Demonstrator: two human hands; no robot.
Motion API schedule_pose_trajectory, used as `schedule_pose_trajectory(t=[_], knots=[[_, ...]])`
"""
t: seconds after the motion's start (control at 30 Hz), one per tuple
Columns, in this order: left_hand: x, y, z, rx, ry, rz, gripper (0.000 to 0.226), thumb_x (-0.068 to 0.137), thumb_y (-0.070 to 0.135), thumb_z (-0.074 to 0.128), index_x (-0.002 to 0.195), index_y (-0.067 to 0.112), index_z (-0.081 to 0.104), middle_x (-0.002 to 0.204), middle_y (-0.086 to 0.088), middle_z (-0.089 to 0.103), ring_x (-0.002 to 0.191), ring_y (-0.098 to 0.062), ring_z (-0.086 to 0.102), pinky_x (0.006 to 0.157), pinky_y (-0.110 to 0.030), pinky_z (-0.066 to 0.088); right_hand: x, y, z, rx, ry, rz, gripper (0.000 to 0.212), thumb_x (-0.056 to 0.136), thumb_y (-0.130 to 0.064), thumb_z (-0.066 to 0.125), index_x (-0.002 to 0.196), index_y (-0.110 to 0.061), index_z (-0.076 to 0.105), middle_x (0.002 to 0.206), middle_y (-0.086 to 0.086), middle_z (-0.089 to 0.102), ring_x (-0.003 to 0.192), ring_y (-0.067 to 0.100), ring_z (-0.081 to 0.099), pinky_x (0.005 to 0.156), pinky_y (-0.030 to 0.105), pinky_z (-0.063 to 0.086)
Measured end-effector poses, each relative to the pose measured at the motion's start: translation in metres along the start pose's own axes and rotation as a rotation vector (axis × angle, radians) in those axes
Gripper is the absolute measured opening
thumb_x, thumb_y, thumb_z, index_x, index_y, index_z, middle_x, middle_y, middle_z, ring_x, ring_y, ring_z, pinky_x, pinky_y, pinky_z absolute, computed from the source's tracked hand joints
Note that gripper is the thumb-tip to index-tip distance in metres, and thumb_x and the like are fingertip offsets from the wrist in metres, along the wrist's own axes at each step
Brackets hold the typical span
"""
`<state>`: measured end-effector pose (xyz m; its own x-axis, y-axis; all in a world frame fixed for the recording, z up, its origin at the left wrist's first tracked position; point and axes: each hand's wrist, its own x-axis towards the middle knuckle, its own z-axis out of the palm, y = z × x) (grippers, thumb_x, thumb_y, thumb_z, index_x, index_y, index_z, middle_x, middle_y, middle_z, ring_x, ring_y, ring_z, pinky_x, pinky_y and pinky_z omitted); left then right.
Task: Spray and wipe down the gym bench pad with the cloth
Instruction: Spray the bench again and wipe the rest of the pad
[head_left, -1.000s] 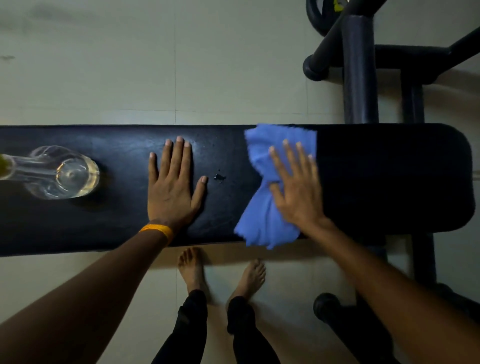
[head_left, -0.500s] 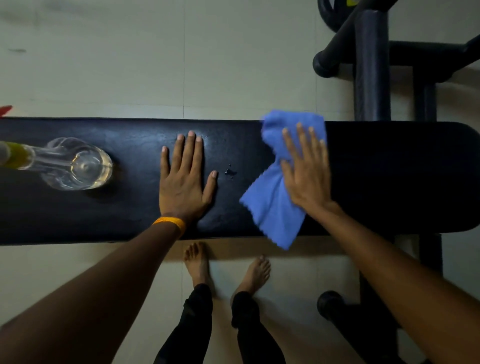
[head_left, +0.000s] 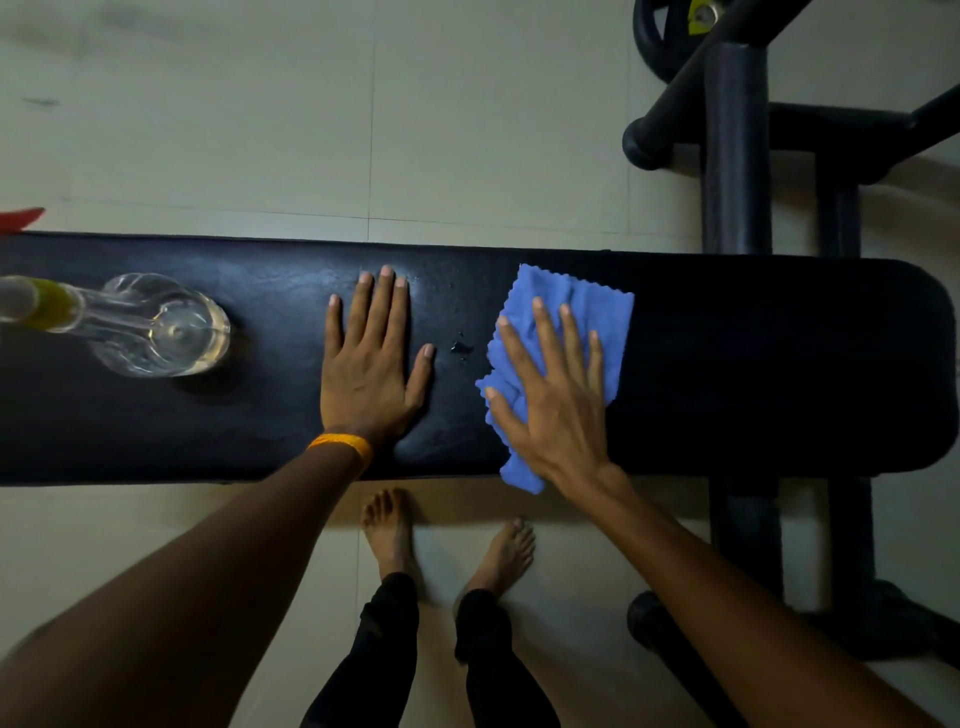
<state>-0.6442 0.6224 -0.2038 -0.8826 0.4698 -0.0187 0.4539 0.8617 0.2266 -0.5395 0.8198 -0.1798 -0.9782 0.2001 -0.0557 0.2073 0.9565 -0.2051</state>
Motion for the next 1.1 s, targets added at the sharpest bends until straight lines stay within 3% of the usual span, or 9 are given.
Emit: schedule_pose_trajectory(t=[0.17, 0.33, 0.43, 0.53, 0.67, 0.8, 0.9, 1.0, 1.1], knots=[[0.0, -0.001, 0.001, 0.005, -0.001, 0.005, 0.073, 0.103, 0.047, 0.034, 0.162, 0.007, 0.017, 0.171, -0.011, 0.012, 0.159, -0.026, 0.005, 0.127, -0.055, 0.008, 0.043, 0.032, 0.011, -0.076, 0.008, 0.024, 0.063, 0.102, -0.059, 0.031, 0.16, -0.034, 0.024, 0.169, 0.002, 0.017, 0.157, 0.027, 0.011, 0.124, 0.059, 0.009], [0.001, -0.001, 0.002, 0.017, -0.008, 0.003, 0.073, 0.103, 0.047, 0.032, 0.163, 0.009, 0.015, 0.171, -0.01, 0.011, 0.159, -0.026, 0.004, 0.127, -0.054, 0.007, 0.057, 0.001, 0.015, -0.017, 0.178, 0.51, 0.066, 0.099, -0.056, 0.033, 0.159, -0.027, 0.03, 0.168, 0.007, 0.022, 0.155, 0.032, 0.017, 0.123, 0.06, 0.014], [-0.001, -0.003, 0.003, 0.0, -0.003, 0.006, 0.073, 0.102, 0.046, 0.033, 0.162, 0.008, 0.017, 0.171, -0.011, 0.012, 0.159, -0.026, 0.005, 0.127, -0.054, 0.007, 0.003, -0.029, 0.021, -0.013, 0.032, 0.004, 0.062, 0.103, -0.05, 0.035, 0.159, -0.023, 0.03, 0.168, 0.006, 0.021, 0.156, 0.03, 0.015, 0.125, 0.057, 0.013], [0.0, -0.003, 0.002, 0.0, -0.009, 0.003, 0.073, 0.102, 0.046, 0.033, 0.162, 0.008, 0.017, 0.171, -0.011, 0.012, 0.159, -0.026, 0.006, 0.127, -0.054, 0.008, 0.01, 0.036, 0.007, -0.039, -0.045, -0.365, 0.06, 0.104, -0.048, 0.036, 0.158, -0.024, 0.031, 0.167, 0.007, 0.024, 0.156, 0.028, 0.018, 0.123, 0.055, 0.02], [0.0, -0.002, 0.002, 0.018, -0.026, 0.002, 0.074, 0.103, 0.048, 0.03, 0.163, 0.009, 0.012, 0.171, -0.01, 0.008, 0.159, -0.026, 0.002, 0.128, -0.054, 0.006, 0.044, 0.109, -0.005, -0.087, 0.055, 0.19, 0.061, 0.104, -0.052, 0.029, 0.159, -0.027, 0.027, 0.167, 0.008, 0.024, 0.156, 0.029, 0.017, 0.125, 0.053, 0.015], [0.001, -0.002, 0.002, 0.012, -0.019, -0.002, 0.073, 0.102, 0.046, 0.032, 0.163, 0.009, 0.015, 0.171, -0.01, 0.01, 0.159, -0.026, 0.004, 0.127, -0.054, 0.007, 0.048, 0.027, 0.015, -0.004, 0.277, 0.64, 0.06, 0.099, -0.051, 0.041, 0.154, -0.026, 0.042, 0.163, 0.01, 0.033, 0.152, 0.034, 0.027, 0.122, 0.059, 0.02], [0.0, -0.003, 0.003, 0.007, -0.006, 0.009, 0.072, 0.101, 0.044, 0.034, 0.162, 0.008, 0.019, 0.171, -0.011, 0.014, 0.159, -0.027, 0.007, 0.127, -0.054, 0.008, 0.027, -0.03, 0.024, -0.024, 0.117, 0.226, 0.06, 0.102, -0.051, 0.037, 0.157, -0.027, 0.034, 0.167, 0.006, 0.024, 0.155, 0.03, 0.019, 0.126, 0.052, 0.012], [0.0, -0.002, 0.003, 0.003, -0.005, 0.009, 0.072, 0.102, 0.044, 0.034, 0.162, 0.008, 0.019, 0.171, -0.011, 0.014, 0.159, -0.026, 0.007, 0.127, -0.054, 0.007, 0.039, 0.019, 0.012, -0.056, 0.005, -0.184, 0.06, 0.104, -0.053, 0.029, 0.158, -0.026, 0.031, 0.167, 0.003, 0.023, 0.156, 0.027, 0.017, 0.126, 0.052, 0.014], [0.0, -0.002, 0.003, 0.014, -0.013, 0.007, 0.072, 0.102, 0.045, 0.033, 0.162, 0.008, 0.017, 0.171, -0.01, 0.012, 0.159, -0.026, 0.005, 0.128, -0.053, 0.007, 0.071, 0.053, 0.009, -0.061, 0.052, 0.125, 0.061, 0.103, -0.053, 0.028, 0.157, -0.026, 0.033, 0.166, 0.006, 0.028, 0.155, 0.028, 0.02, 0.126, 0.051, 0.013]])
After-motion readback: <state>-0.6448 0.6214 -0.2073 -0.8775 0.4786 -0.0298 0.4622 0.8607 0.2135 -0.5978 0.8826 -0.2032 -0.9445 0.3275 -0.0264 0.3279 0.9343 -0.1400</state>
